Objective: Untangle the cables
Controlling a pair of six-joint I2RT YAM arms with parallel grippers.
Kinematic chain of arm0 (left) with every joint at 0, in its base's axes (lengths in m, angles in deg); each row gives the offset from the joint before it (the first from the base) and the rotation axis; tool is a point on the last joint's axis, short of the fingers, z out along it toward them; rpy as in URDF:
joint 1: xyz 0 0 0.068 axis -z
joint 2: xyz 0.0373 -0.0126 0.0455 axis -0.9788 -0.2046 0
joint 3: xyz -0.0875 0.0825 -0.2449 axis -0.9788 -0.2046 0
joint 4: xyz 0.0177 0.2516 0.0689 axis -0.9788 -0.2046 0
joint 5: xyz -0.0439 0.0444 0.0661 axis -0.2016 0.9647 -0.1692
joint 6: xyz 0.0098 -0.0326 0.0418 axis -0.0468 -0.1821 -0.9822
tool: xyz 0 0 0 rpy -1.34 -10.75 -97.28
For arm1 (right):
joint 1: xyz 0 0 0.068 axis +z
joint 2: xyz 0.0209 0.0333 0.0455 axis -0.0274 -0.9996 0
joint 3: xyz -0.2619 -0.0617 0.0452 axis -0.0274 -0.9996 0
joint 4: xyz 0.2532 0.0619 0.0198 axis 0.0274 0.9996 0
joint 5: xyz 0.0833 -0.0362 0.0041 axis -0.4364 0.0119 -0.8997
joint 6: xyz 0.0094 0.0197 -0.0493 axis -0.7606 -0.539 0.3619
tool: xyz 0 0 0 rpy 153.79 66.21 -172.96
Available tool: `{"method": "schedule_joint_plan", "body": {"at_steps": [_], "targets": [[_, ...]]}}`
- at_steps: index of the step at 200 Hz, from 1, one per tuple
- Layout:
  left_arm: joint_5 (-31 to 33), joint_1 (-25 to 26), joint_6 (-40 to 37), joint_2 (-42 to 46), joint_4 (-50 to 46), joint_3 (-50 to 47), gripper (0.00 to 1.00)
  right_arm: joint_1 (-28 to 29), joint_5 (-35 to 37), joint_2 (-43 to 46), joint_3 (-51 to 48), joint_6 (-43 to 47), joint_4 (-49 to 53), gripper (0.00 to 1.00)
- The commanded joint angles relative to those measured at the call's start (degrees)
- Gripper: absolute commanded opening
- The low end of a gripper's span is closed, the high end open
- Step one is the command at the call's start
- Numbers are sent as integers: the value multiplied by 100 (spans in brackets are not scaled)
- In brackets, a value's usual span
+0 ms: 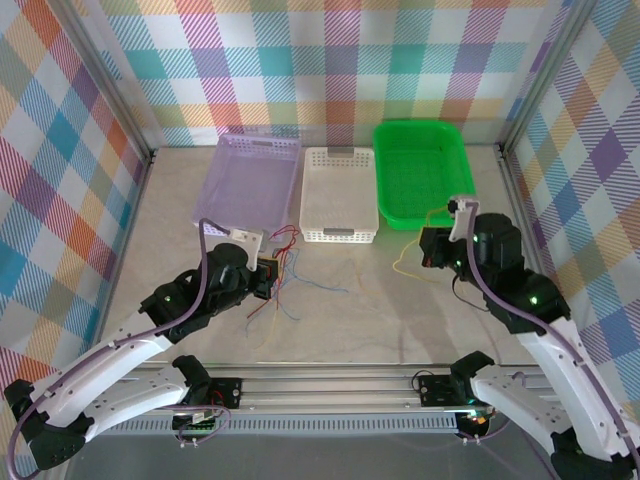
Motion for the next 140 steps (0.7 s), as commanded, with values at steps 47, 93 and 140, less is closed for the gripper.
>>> {"method": "schedule_joint_plan", "body": {"at_steps": [47,93,140], "targets": [[388,-53,-850,-171,361,67,0,-962,-1054,-1557,1313,270,-214,0],[648,-59,-914,-51,425,-156,0,-1788,-1906,-2770,2183,-154,-230,0],[568,-66,-948,-131,350,-137,0,-2179,-2313,-3809,2845,-539,-502,0]]}}
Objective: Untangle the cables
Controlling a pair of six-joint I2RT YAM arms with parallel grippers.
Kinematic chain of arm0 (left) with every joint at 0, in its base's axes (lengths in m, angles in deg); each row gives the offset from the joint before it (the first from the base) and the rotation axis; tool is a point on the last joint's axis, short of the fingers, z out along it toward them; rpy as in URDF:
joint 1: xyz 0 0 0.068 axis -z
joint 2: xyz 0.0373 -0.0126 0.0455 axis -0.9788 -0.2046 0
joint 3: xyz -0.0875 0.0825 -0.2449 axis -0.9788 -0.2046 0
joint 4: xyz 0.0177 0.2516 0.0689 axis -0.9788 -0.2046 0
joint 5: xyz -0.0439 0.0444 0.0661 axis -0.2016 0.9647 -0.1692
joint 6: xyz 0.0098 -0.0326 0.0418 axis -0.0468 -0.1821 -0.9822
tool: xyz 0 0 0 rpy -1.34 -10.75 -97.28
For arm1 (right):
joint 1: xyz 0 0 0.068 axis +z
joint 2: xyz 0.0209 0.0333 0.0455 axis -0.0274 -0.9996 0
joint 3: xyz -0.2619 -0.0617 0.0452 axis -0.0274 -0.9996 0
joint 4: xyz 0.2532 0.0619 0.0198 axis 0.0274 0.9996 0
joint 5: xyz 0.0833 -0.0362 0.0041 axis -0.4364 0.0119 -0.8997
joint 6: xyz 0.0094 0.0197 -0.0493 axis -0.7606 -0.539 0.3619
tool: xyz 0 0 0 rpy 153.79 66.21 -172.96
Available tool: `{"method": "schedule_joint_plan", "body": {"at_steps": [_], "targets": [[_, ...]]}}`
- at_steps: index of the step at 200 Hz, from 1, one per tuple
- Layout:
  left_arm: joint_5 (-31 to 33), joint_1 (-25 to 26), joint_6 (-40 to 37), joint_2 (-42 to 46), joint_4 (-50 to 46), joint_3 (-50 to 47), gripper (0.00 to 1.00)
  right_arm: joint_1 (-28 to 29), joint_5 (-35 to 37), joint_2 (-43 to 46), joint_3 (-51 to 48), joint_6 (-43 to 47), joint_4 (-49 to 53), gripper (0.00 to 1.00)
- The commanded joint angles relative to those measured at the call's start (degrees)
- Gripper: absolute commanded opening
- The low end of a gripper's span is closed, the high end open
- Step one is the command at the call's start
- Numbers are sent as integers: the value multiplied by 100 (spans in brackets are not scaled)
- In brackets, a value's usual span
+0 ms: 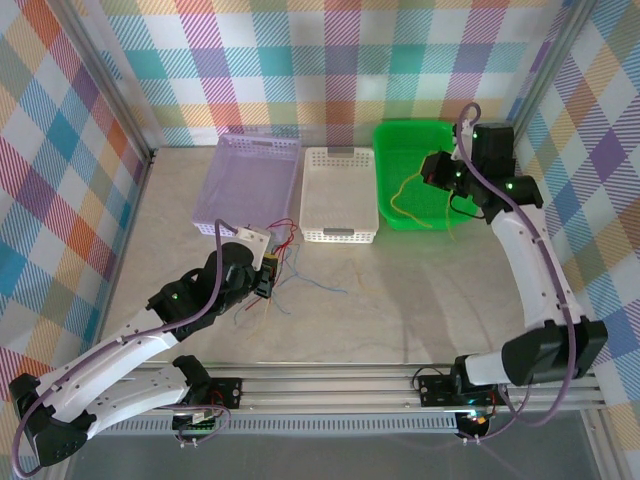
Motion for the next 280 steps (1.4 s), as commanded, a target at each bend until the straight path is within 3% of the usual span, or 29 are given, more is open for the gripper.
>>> {"method": "schedule_joint_plan", "body": {"at_steps": [1,55,129,204,247,280], "targets": [[89,-62,-136,26,137,-23,0,-126,-384,-416,474,-247,-174,0],[-41,-57,-119,-97,83,21,0,-377,-857,-1841,1713,-404,-50,0],[13,-60,-137,-40,65,10,0,-415,-506,-3255,3420,189,835,0],[-44,-57,-172,-106,59,30,0,-442,-507,-4078,3883,272,1244,0],[-89,-54,-178,-113,62,48,0,-450,-130,-4267,3931,279,1430,0],[-192,-51,-172,-187,54,52,0,-475,196,-4396,3967,211,1679,7]]}}
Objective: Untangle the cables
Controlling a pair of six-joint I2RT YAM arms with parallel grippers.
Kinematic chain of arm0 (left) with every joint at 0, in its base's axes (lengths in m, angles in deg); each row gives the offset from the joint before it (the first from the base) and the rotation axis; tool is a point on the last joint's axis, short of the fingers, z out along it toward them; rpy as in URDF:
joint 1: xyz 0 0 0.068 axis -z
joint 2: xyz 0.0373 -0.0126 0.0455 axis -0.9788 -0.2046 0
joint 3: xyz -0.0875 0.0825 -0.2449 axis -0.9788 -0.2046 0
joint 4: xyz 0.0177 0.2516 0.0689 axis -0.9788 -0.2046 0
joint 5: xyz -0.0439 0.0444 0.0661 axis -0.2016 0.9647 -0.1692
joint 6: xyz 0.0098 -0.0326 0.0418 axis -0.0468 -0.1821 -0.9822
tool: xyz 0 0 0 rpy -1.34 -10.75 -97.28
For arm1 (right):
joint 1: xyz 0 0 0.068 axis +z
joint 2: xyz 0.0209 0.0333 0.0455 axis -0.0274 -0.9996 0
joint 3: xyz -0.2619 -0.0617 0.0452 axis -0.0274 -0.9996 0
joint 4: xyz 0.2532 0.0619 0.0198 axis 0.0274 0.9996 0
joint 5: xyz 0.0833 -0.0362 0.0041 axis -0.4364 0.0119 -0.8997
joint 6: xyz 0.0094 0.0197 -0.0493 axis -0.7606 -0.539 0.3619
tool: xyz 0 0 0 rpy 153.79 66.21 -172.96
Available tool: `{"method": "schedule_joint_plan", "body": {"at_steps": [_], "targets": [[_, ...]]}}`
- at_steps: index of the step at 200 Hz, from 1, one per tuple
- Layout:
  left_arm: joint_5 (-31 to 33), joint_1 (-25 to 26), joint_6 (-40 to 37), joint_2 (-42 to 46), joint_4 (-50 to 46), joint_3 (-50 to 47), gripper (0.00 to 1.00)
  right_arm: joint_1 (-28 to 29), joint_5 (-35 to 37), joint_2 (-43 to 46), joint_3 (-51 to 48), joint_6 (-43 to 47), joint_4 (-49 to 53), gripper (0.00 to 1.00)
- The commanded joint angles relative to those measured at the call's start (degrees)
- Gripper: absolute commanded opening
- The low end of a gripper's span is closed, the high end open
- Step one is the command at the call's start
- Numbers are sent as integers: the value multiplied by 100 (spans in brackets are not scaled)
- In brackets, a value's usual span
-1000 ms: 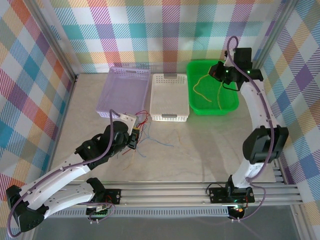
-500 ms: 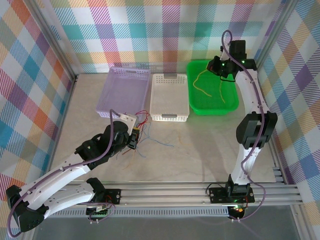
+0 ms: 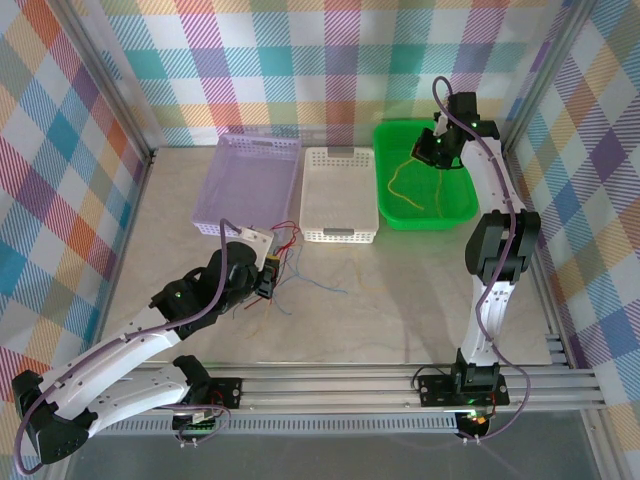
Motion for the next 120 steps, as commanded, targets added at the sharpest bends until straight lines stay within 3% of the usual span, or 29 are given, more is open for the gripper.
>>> {"method": "schedule_joint_plan", "body": {"at_steps": [1,45,96,120], "targets": [[-121,-51,-91,-77,58,56,0,-65,286,-113,255,49,328,7],[-201,-53,-92,-164,15,88,0,-100,422,-211,319,163,610,17],[-204,-55,-100,-147,-4,106,0,-120,467,-24,331,168,736,19],[-244,-51,-100,-165,-20,120,0,-119,280,229,225,4,698,27]]}}
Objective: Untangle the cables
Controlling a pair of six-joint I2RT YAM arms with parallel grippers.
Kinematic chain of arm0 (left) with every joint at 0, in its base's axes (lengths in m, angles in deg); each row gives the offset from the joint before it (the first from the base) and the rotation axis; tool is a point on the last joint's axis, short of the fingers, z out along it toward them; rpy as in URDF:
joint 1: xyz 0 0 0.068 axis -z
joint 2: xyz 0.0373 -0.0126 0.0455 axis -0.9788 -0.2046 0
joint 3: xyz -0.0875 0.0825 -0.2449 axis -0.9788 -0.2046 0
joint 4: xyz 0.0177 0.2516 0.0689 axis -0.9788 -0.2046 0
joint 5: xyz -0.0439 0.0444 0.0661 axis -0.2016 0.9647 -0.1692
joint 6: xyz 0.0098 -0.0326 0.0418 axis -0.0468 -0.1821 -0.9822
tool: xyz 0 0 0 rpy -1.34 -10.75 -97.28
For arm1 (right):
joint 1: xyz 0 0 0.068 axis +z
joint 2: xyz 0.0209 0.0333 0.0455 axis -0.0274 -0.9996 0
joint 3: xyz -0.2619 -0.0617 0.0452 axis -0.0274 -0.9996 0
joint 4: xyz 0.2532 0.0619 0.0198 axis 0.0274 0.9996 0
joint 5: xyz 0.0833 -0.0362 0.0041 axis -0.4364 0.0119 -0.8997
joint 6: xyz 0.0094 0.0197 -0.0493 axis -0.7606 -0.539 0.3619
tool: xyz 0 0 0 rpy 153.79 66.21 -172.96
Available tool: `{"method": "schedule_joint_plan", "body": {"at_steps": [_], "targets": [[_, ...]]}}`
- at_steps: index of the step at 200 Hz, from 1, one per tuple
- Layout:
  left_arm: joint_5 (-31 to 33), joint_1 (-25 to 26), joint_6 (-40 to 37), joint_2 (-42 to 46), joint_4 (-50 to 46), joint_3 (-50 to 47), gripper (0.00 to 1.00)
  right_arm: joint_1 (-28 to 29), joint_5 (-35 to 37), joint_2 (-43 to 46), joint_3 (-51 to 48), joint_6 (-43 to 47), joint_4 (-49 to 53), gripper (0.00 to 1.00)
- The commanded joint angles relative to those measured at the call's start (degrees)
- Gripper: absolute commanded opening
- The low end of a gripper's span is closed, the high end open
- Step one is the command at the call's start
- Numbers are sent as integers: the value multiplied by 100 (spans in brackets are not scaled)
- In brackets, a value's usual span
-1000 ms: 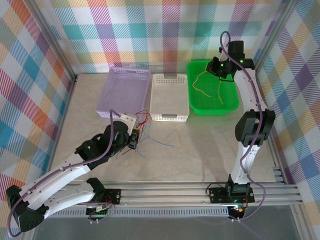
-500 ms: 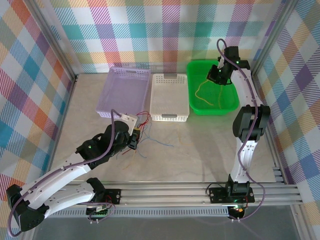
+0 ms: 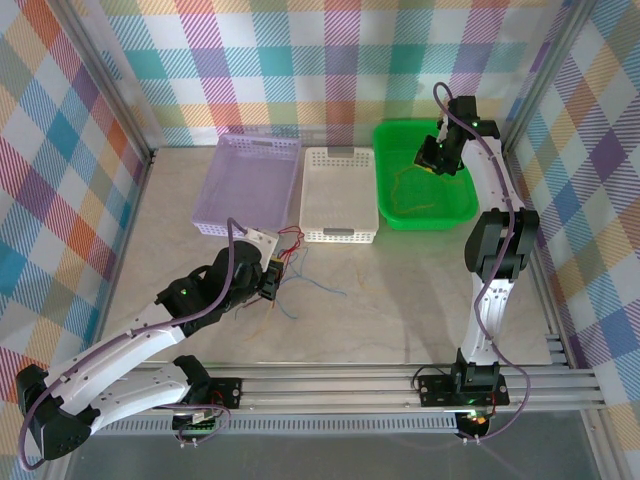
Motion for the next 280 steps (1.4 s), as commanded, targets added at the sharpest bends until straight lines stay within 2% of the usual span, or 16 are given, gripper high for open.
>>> {"method": "schedule_joint_plan", "body": {"at_steps": [1,12,35,74,118,144,178,211,247,280], "targets": [[-55,-56,-100,17,-19,120,0,-54,-152,409,48,-107,116,27],[-58,-55,-100,-6,-37,134,0,-60,-269,537,5,-211,149,31],[-86,-55,-100,-13,-72,138,0,-45,-980,960,-383,-398,-103,42],[-108,-59,-100,-16,-128,180,0,14,-2236,2282,-1931,-1135,-1486,61],[-346,-66,358,91,-117,385,0,403,-2637,4051,-3794,-1523,-2723,70],[-671,-62,922,183,101,536,0,653,-2770,5117,-4996,-1693,-3348,71],[-1082,-51,1814,203,837,433,0,1179,-3075,6527,-6555,-1680,-4179,75],[-1194,-51,2337,147,1467,306,0,1711,-3086,7642,-7809,-1704,-4882,76],[-1309,-59,2705,-75,1830,219,0,2343,-3128,8074,-8717,-1948,-5696,75],[-1289,-39,2998,-210,2097,146,0,3123,-2599,8078,-9144,-1777,-6058,72]]}}
